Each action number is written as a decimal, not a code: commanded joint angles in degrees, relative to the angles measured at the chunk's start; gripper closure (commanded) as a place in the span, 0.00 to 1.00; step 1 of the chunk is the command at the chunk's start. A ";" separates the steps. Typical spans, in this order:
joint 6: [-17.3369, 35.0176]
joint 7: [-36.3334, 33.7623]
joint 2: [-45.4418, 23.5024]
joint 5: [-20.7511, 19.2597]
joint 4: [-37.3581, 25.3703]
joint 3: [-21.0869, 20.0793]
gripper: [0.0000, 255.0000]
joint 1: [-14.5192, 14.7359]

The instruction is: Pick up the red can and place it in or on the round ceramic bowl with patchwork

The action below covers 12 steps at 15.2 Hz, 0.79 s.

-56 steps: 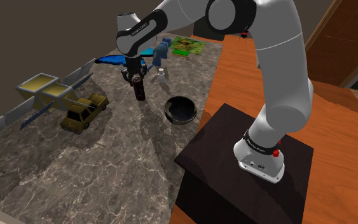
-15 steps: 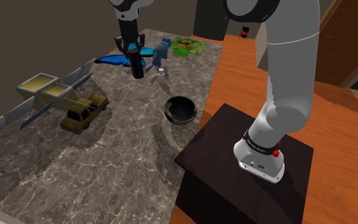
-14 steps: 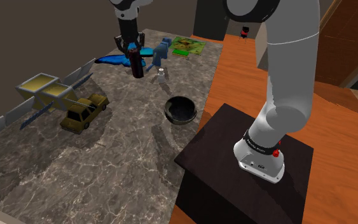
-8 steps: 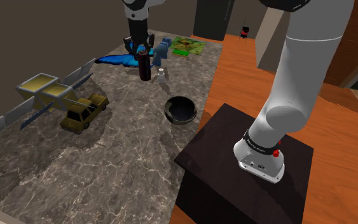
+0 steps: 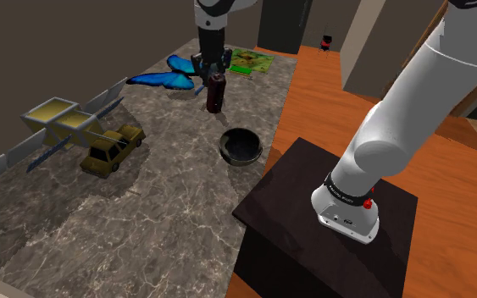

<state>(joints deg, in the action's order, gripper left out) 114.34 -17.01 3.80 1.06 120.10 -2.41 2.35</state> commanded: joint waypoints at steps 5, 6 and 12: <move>-0.76 0.41 14.33 0.58 13.55 0.18 1.00 0.08; -1.20 0.49 16.75 0.65 15.53 0.23 1.00 0.10; 0.88 0.68 21.10 0.81 21.96 0.30 1.00 0.16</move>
<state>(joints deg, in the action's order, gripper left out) 114.38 -16.30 24.92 1.84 141.27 -2.07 2.48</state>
